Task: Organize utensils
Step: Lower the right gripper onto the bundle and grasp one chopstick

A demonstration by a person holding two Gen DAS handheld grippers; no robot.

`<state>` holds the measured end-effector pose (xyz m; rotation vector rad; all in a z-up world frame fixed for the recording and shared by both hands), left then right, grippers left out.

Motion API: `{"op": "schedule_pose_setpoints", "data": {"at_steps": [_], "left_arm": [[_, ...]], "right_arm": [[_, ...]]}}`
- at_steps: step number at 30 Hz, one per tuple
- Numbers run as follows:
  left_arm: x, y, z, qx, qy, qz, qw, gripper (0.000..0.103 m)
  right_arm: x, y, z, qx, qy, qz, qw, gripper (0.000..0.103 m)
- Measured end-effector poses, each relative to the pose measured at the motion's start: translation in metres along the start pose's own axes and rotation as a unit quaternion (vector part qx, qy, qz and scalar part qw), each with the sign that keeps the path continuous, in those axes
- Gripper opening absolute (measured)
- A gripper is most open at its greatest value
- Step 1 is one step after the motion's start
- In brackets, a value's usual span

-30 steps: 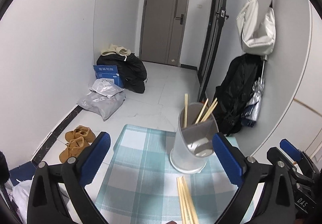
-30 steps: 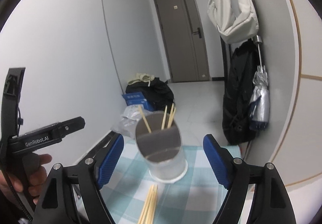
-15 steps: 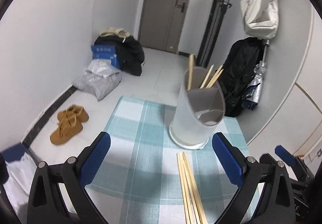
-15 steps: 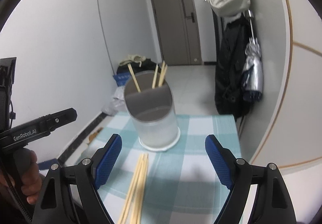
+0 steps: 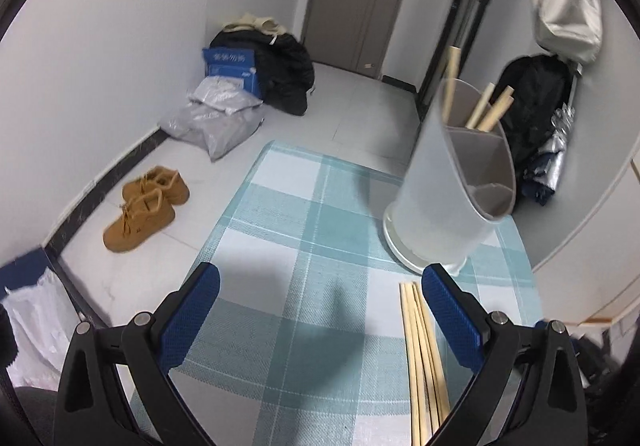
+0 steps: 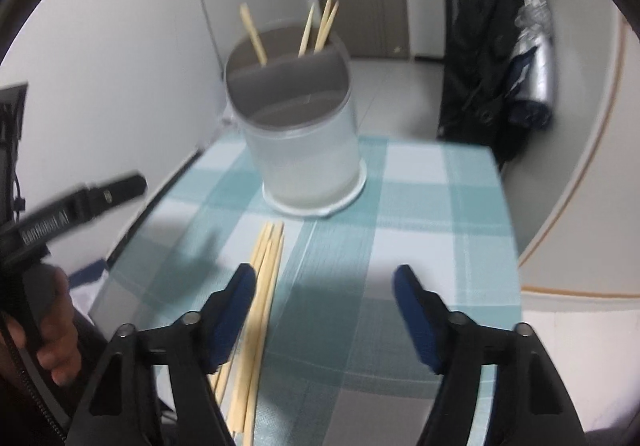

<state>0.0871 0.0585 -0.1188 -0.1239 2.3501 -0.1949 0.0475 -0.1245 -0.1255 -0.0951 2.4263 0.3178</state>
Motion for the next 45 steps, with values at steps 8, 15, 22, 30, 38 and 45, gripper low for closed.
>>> {"op": "schedule_pose_setpoints", "data": {"at_steps": [8,15,22,30,38,45], "left_arm": [[-0.004,0.027,0.013,0.005,0.035,-0.055,0.9979,0.099],[-0.004,0.033,0.017,0.017,0.053,-0.093,0.9941,0.099],[-0.005,0.03,0.014,0.026,0.053,-0.105,0.9927,0.099],[-0.007,0.039,0.017,0.026,0.06,-0.119,0.9907,0.099],[-0.005,0.042,0.018,0.032,0.067,-0.135,0.9881,0.099],[-0.002,0.046,0.018,0.018,0.068,-0.112,0.9912,0.099]], "right_arm": [[0.006,0.017,0.051,0.01,0.071,-0.044,0.996,0.046],[0.011,0.029,0.08,0.021,0.114,-0.076,0.99,0.027],[0.011,0.038,0.087,0.022,0.126,-0.09,0.988,0.026],[0.006,0.038,0.093,0.02,0.143,-0.077,0.987,0.011],[0.014,0.03,0.088,0.035,0.155,-0.091,0.983,0.006],[0.003,0.049,0.106,0.049,0.146,-0.124,0.98,0.009]]}}
Point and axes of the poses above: each gripper's, at about its wrist camera, not at the fingertips, and z roughly the way its jaws point, y to its left, x to its underside, the point moved 9 cm from there along z, roughly the way its jaws point, and after that the axes turned 5 degrees about z, right-handed, at the moved point
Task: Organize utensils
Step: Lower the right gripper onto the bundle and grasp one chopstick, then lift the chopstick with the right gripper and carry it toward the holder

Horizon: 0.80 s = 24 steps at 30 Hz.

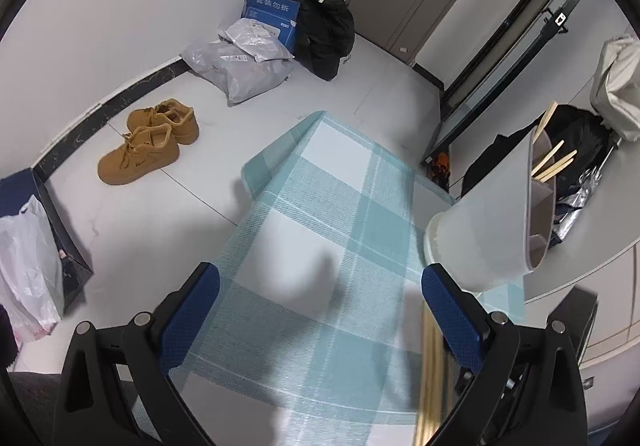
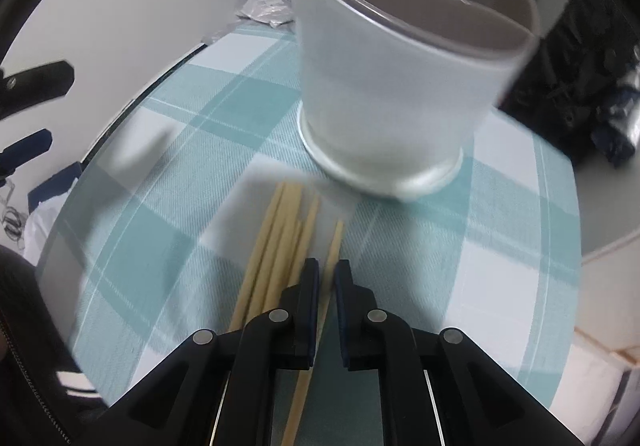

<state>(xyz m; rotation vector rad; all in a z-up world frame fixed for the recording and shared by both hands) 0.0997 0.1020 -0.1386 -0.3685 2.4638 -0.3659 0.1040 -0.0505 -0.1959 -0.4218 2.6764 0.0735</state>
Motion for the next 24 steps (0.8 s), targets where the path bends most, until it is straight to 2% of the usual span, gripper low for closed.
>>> {"op": "schedule_pose_setpoints", "data": {"at_steps": [2,7,10,13,16,18,24], "left_arm": [[0.001,0.005,0.0,-0.006,0.0,-0.001,1.0,0.099],[0.007,0.013,0.006,-0.011,0.019,-0.008,0.9997,0.099],[0.013,-0.001,0.007,-0.012,0.023,0.031,0.9992,0.099],[0.031,-0.028,0.014,0.009,0.058,0.08,0.995,0.099],[0.051,-0.05,0.021,0.028,0.092,0.122,0.9879,0.099],[0.06,-0.06,0.024,0.017,0.099,0.147,0.9841,0.098],[0.075,-0.07,0.032,-0.008,0.117,0.186,0.9755,0.098]], "right_arm": [[-0.005,0.003,0.002,0.003,-0.003,-0.009,1.0,0.006],[-0.007,-0.002,0.0,-0.028,-0.01,0.009,1.0,0.005],[-0.007,-0.011,-0.015,-0.053,-0.03,0.037,0.997,0.005],[-0.01,-0.027,-0.037,-0.084,-0.06,0.081,0.991,0.005],[-0.012,-0.049,-0.056,-0.117,-0.085,0.138,0.98,0.005],[-0.012,-0.065,-0.068,-0.154,-0.101,0.181,0.966,0.005],[-0.003,-0.115,-0.078,-0.204,-0.139,0.282,0.927,0.005]]}}
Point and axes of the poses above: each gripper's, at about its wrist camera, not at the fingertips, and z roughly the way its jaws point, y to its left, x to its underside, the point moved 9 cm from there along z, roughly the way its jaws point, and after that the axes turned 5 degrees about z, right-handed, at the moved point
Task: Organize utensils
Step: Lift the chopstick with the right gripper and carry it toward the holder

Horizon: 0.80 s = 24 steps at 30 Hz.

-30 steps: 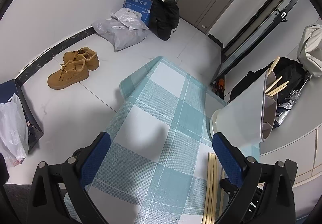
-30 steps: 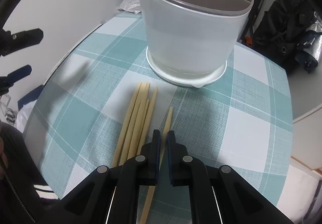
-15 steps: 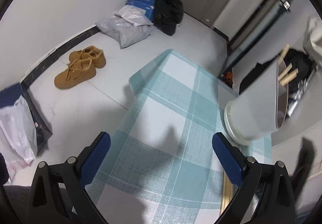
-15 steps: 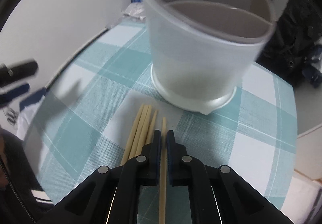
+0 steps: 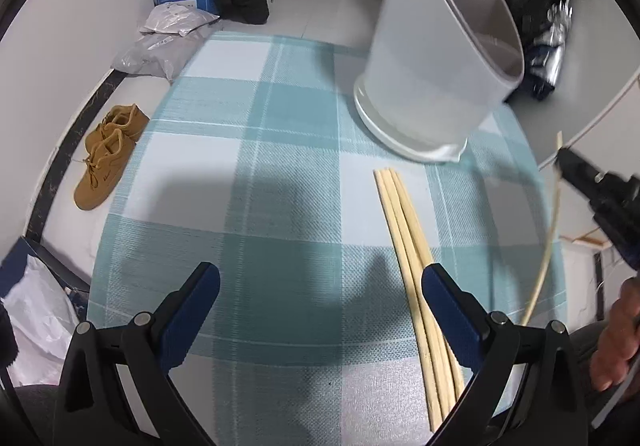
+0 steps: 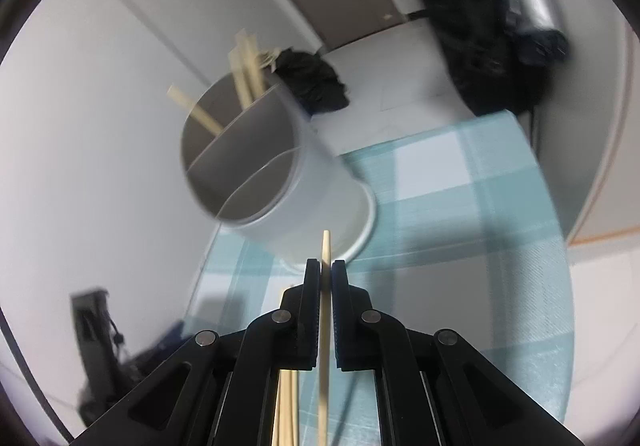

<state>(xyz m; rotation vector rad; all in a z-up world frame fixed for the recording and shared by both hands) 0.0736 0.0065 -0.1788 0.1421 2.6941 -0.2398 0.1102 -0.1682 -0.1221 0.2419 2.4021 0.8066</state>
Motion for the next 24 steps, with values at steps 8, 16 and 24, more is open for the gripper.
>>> {"op": "schedule_pose_setpoints", "data": {"at_steps": [8,16,24], "left_arm": [[0.011,-0.009,0.018,-0.041,0.038,0.037,0.9977,0.099],[-0.001,-0.005,0.023,-0.055,0.064,0.042,0.9956,0.098],[-0.018,-0.01,0.036,-0.065,0.074,0.055,0.9937,0.084]], "right_arm": [[-0.002,-0.032,-0.026,-0.046,-0.035,0.076,0.995,0.005],[-0.023,-0.033,-0.033,-0.06,-0.067,0.063,0.994,0.005],[-0.028,-0.023,-0.039,-0.059,-0.084,0.029,0.994,0.005]]}}
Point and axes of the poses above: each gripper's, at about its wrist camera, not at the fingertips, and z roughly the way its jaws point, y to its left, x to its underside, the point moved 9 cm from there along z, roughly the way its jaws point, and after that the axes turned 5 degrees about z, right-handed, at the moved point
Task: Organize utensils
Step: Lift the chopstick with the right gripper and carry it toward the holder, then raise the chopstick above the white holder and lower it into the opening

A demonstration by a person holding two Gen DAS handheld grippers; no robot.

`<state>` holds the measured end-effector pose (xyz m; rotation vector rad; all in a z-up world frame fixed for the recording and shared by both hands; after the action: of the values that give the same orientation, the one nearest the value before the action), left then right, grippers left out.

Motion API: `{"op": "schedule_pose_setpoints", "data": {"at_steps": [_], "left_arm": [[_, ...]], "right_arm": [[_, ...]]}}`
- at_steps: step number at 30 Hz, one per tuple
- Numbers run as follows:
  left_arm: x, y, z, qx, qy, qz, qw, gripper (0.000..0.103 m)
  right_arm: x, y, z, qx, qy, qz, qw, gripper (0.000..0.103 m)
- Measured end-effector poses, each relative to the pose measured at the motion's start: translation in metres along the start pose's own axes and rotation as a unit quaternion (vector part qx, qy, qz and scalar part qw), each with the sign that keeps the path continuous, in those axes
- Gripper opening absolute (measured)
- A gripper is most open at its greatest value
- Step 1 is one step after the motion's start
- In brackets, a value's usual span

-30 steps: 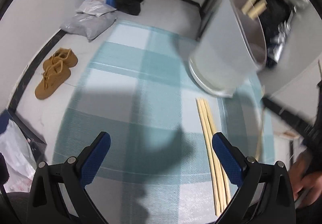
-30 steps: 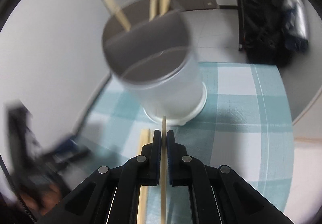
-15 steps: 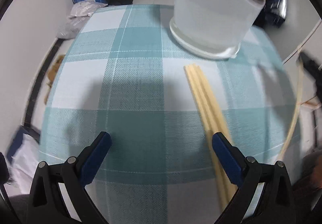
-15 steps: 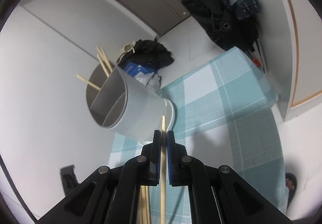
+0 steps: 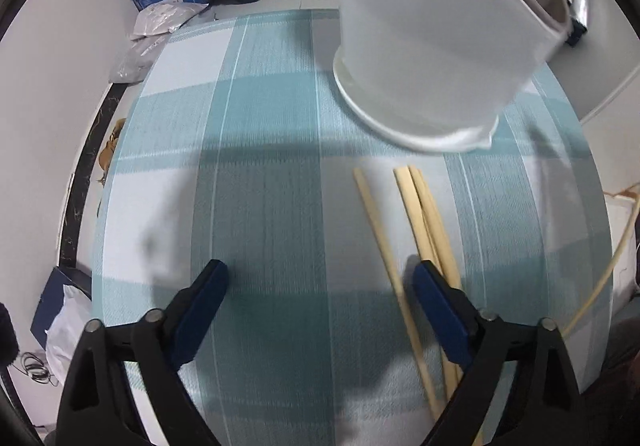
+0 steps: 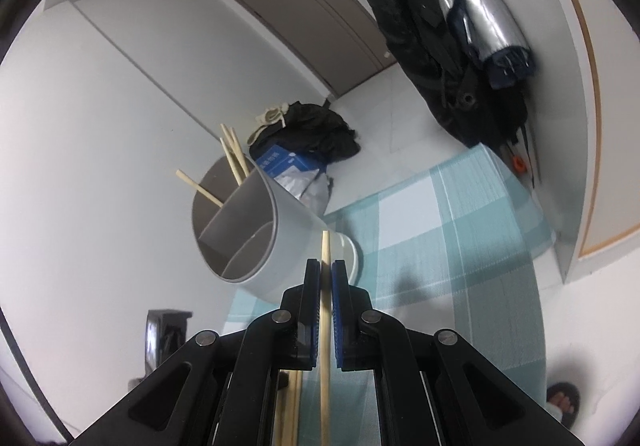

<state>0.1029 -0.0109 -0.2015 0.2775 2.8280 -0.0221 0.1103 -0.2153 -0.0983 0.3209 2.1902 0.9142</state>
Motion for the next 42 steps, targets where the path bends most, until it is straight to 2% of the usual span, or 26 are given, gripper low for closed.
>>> {"op": "schedule_pose_setpoints", "data": {"at_steps": [2,3,4,5,7,8,10,12,14,18,25,27,36,42], "left_arm": [[-0.006,0.002,-0.001,-0.007,-0.003,-0.011,0.9999,0.07],[-0.009,0.002,-0.002,-0.005,-0.005,-0.016,0.9998,0.055],[-0.013,0.0,-0.001,-0.005,-0.004,-0.017,0.9998,0.046],[-0.015,-0.002,-0.001,-0.007,-0.003,-0.017,0.9998,0.043],[-0.018,-0.009,0.0,-0.003,-0.005,-0.02,0.9998,0.029],[-0.02,-0.008,0.001,-0.003,-0.007,-0.02,0.9998,0.026],[-0.023,-0.008,0.003,0.002,-0.009,-0.025,0.9997,0.01],[-0.024,-0.007,0.002,0.006,-0.013,-0.038,0.9992,0.002],[-0.026,-0.001,0.004,0.018,-0.018,-0.062,0.9977,0.001],[-0.029,0.002,-0.004,0.024,-0.032,-0.072,0.9966,0.001],[-0.029,0.009,-0.048,0.029,-0.106,-0.094,0.9895,0.001],[-0.028,0.008,-0.065,0.042,-0.132,-0.098,0.9855,0.0],[-0.025,-0.005,-0.13,0.064,-0.236,-0.054,0.9682,0.0],[-0.012,-0.013,-0.155,0.068,-0.267,-0.028,0.961,0.0]], "right_arm": [[-0.002,0.002,-0.001,-0.002,-0.002,-0.006,1.0,0.005],[-0.002,0.003,-0.001,-0.003,-0.003,-0.007,1.0,0.005],[-0.002,0.003,-0.001,-0.003,-0.003,-0.009,1.0,0.005],[-0.003,0.003,-0.001,-0.002,-0.004,-0.01,1.0,0.005],[-0.003,0.003,-0.002,-0.002,-0.006,-0.01,1.0,0.005],[-0.003,0.002,-0.001,-0.001,-0.006,-0.01,1.0,0.005],[-0.003,0.002,-0.001,0.0,-0.005,-0.01,1.0,0.005],[-0.003,0.002,-0.002,0.0,-0.005,-0.011,1.0,0.005],[-0.003,0.003,-0.003,0.001,-0.008,-0.015,1.0,0.005],[-0.003,0.005,-0.006,0.004,-0.013,-0.025,1.0,0.005],[0.012,0.028,-0.013,0.006,-0.01,-0.065,0.998,0.005],[0.018,0.037,-0.015,0.011,-0.012,-0.082,0.997,0.005],[0.04,0.073,-0.028,0.027,-0.031,-0.152,0.987,0.005],[0.044,0.088,-0.041,0.041,-0.055,-0.17,0.983,0.005]]}}
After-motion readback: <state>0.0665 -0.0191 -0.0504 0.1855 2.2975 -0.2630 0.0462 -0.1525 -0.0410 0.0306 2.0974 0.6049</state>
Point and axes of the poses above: each gripper's, at about its wrist camera, not at the fingertips, and z roughly the way its jaws point, y to its left, x to its underside, the point moved 9 cm from there along z, roughly the way its jaws point, and after that the axes turned 5 degrees about z, right-handed, at the moved point
